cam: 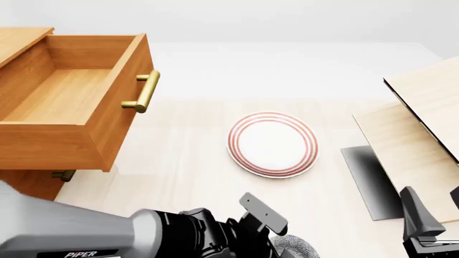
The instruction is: Open the top drawer of the cabinet and put the bowl in it.
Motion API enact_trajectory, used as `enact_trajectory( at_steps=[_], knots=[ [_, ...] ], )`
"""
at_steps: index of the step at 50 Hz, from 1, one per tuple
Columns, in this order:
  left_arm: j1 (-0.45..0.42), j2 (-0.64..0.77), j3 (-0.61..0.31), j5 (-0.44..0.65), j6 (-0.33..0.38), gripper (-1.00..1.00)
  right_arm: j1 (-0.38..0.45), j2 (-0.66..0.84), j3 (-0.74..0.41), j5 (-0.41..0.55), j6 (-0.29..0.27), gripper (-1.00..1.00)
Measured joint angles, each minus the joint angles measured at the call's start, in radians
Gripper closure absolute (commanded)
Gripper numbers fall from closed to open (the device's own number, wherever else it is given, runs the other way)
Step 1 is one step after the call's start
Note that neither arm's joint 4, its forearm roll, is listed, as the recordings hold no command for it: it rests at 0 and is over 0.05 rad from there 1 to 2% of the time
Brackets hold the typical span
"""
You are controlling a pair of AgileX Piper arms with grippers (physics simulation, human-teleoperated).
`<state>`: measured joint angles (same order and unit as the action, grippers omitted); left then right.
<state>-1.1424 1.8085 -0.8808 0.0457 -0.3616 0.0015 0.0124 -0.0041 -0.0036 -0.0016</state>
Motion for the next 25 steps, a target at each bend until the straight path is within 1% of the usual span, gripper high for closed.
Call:
enact_trajectory(
  at_steps=[15, 16, 25],
  knots=[
    [-0.002, 0.047, 0.002, -0.035, -0.017, -1.0, 0.0, 0.0, 0.0, 0.0, 0.0, -1.0],
    [-0.002, 0.049, 0.002, -0.037, -0.018, 1.0, 0.0, 0.0, 0.0, 0.0, 0.0, -1.0],
    [0.0, 0.047, 0.001, -0.041, -0.022, 1.0, 0.0, 0.0, 0.0, 0.0, 0.0, -1.0]
  ],
)
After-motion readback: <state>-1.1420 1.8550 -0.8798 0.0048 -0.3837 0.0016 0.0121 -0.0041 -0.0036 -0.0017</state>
